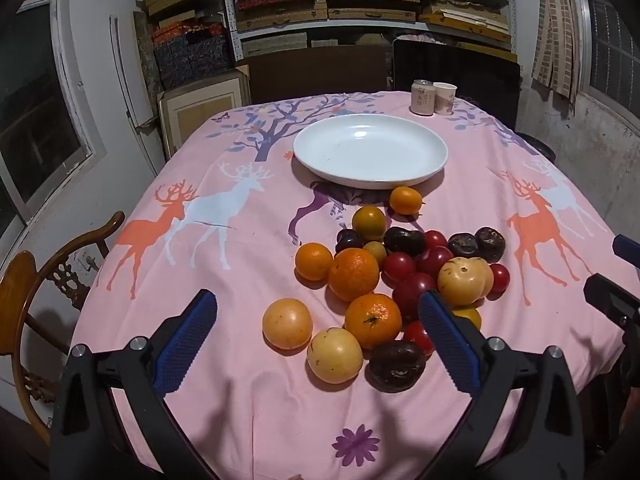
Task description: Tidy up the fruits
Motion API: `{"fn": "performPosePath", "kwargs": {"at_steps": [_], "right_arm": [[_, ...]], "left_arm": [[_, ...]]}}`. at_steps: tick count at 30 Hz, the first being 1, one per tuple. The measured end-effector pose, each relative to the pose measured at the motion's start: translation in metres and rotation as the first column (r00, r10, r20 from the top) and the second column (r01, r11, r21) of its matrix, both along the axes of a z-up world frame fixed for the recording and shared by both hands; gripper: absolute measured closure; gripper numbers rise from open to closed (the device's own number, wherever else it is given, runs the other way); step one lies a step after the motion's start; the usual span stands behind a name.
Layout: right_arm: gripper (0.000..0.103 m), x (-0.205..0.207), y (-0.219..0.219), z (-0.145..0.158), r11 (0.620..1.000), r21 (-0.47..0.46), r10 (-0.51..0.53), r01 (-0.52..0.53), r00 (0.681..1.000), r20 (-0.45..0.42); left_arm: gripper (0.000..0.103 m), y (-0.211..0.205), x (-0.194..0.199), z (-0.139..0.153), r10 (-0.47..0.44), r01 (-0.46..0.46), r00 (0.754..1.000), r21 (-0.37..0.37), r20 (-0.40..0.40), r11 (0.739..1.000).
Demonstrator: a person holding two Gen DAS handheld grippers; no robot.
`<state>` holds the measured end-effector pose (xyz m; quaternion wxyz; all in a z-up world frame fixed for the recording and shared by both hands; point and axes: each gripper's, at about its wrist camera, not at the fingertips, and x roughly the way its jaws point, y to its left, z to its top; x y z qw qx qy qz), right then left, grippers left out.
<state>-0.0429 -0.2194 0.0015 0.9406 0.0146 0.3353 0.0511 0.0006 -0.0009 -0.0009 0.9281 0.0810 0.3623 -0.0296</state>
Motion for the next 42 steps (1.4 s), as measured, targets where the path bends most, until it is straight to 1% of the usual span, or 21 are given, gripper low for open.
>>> {"fn": "performPosePath", "kwargs": {"at_steps": [1,3,8,9,12,13,19,42], "right_arm": [[0.003,0.0,0.0,0.0,1.0,-0.002,0.001,-0.001,1.0,-0.001],[0.003,0.001,0.0,0.0,1.0,-0.005,0.0,0.0,1.0,-0.002],[0.003,0.001,0.003,-0.001,1.0,-0.009,-0.003,0.003,1.0,-0.006],[0.003,-0.004,0.012,-0.004,1.0,-0.014,0.014,-0.014,1.0,0.001],[0.003,-0.003,0.011,-0.005,1.0,-0.019,0.021,-0.021,1.0,-0.003],[0.003,-0.003,0.01,-0.006,1.0,-0.021,0.022,-0.022,1.0,-0.003],[0.003,0.002,0.008,-0.005,1.0,-0.015,0.02,-0.021,1.0,-0.018],[0.003,0.002,0.01,-0.006,1.0,-0.019,0.024,-0.025,1.0,-0.02]], "left_arm": [[0.004,0.003,0.001,0.0,0.002,-0.002,1.0,-0.028,-0.011,1.0],[0.004,0.002,0.001,-0.005,0.003,-0.003,1.0,-0.023,-0.008,1.0],[0.004,0.002,0.001,-0.009,-0.001,0.001,1.0,-0.011,0.005,1.0],[0.004,0.001,0.0,-0.01,-0.002,0.002,1.0,-0.009,0.006,1.0],[0.004,-0.001,-0.003,-0.013,-0.006,0.006,1.0,0.001,0.013,1.0],[0.004,0.001,0.002,-0.008,0.002,-0.002,1.0,-0.018,-0.014,1.0],[0.004,0.001,0.005,-0.007,0.002,-0.002,1.0,-0.02,-0.025,1.0],[0.004,0.003,0.005,-0.009,0.006,-0.007,1.0,-0.024,-0.022,1.0]]}}
